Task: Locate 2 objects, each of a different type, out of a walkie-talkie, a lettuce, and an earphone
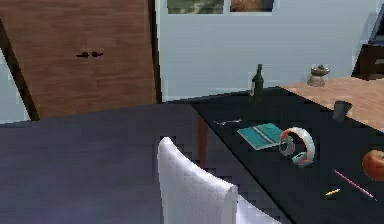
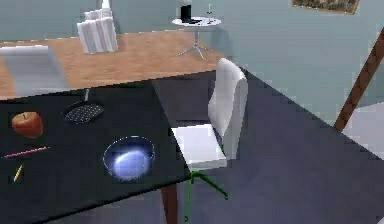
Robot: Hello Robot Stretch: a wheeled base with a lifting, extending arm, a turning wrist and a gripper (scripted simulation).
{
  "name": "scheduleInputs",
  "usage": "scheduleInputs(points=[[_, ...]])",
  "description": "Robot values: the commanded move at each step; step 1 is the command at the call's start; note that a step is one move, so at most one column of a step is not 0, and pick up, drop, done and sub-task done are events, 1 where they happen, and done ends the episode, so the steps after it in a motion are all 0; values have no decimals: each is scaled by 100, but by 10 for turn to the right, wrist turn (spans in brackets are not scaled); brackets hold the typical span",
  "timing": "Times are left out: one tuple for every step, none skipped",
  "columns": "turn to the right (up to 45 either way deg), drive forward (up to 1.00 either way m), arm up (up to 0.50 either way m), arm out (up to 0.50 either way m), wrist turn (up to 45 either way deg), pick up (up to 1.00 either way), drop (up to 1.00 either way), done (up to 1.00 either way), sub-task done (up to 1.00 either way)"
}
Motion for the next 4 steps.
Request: scheduleInputs(points=[[300, 0, 0, 0, 0, 0, 0, 0, 0], [0, 0, 0, 0, 0, 0, 0, 0, 100], [-450, 0, 0, 0, 0, 0, 0, 0, 0], [-450, 0, 0, 0, 0, 0, 0, 0, 0]])
